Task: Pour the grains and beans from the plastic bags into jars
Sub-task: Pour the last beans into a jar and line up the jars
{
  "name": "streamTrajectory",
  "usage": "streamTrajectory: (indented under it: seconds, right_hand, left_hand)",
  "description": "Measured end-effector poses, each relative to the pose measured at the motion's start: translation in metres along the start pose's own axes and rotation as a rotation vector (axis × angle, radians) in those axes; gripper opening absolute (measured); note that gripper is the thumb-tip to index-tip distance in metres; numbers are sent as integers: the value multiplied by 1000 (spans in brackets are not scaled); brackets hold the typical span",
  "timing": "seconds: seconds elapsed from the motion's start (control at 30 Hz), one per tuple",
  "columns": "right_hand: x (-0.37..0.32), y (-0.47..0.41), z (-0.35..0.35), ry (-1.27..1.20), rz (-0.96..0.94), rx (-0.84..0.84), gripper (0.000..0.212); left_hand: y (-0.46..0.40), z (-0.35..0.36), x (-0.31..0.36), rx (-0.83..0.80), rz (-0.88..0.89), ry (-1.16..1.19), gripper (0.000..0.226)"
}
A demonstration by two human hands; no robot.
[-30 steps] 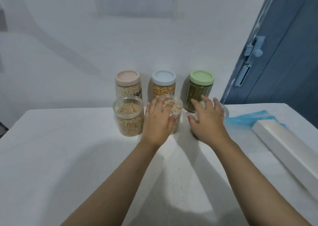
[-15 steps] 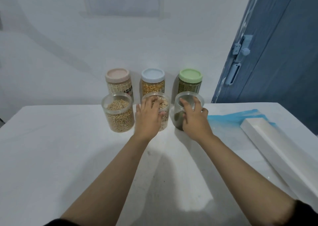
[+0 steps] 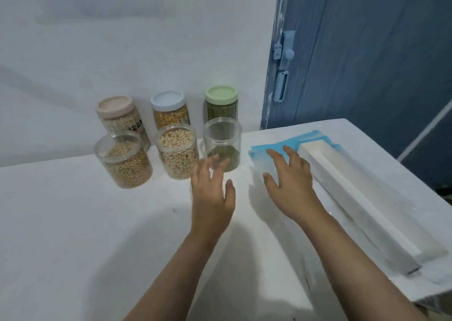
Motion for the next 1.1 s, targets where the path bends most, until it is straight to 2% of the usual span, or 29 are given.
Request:
streamTrajectory:
  seconds: [0.2,0.37,0.47,0.53,0.7,0.9,1.1]
  right_hand:
    - [83,8,-27,151,26,-76,57]
    - [161,6,-27,260,0,-307,70]
    - [186,14,-8,246,-60,-440,62]
    - [190,21,6,247,-115,-485,51]
    - [198,7,-13,188,-189,-369,43]
    - [246,-58,-51,326,-73,-238,38]
    - [303,-96,-18,438,30,-401,36]
  left_hand:
    - [15,77,41,-182,-239,24,45]
    - [36,141,52,-286,-541,-108,57]
    - [58,178,49,-426,-690,-247,64]
    - [68,193,48,-488,-709,-333,66]
    - [76,202,43,-534,-727,-484,68]
    - [73,207,38,-495,-746,-488,68]
    - [69,204,33,-488,-715,-528,68]
Point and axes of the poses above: each hand's wrist, its own y-axis away from the middle knuckle, its own z-axis out of the palm, x = y × z, the point moved 9 cm from there along -y, towards the middle knuckle, and after that the axes turned 11 degrees about y, right-handed, at the moved point
